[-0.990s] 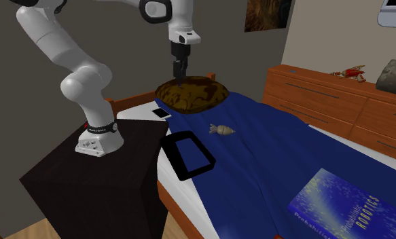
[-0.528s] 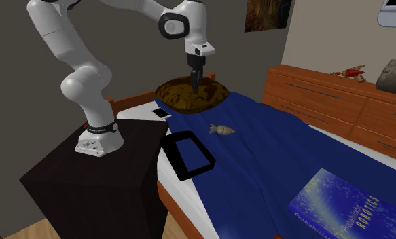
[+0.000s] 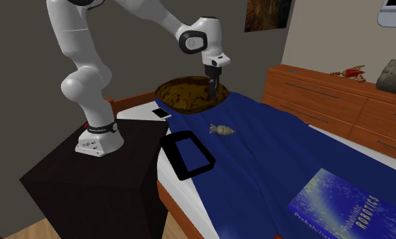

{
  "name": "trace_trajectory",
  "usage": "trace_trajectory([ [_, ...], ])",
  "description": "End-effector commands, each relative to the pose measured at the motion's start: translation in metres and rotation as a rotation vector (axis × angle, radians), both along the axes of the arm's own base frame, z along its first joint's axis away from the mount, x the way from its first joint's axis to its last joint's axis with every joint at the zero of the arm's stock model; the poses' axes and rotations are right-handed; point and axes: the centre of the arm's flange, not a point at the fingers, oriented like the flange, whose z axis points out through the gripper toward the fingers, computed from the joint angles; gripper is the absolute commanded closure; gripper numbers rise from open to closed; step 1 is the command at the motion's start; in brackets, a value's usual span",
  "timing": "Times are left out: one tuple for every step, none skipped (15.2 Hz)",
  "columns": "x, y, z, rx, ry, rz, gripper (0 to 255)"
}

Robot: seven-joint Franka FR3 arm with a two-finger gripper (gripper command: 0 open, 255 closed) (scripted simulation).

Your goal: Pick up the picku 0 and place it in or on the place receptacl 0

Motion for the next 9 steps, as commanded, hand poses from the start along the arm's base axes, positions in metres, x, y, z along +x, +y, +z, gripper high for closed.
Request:
trace_trajectory([
  [0.019,0.011,-0.012,0.002,-0.021,-0.014,0],
  [0.029,0.016,-0.018,0.003,-0.031,-0.021,0],
  [0.038,0.021,-0.023,0.003,-0.041,-0.028,0],
  [0.047,0.026,-0.029,0.004,-0.051,-0.035,0],
  [0.057,0.031,-0.034,0.004,-0.060,-0.041,0],
  [0.067,0.036,-0.040,0.005,-0.070,-0.048,0],
  [0.077,0.041,-0.045,0.005,-0.080,-0.055,0],
  [0.086,0.045,-0.050,0.006,-0.090,-0.062,0],
  [0.096,0.050,-0.055,0.006,-0.100,-0.068,0],
])
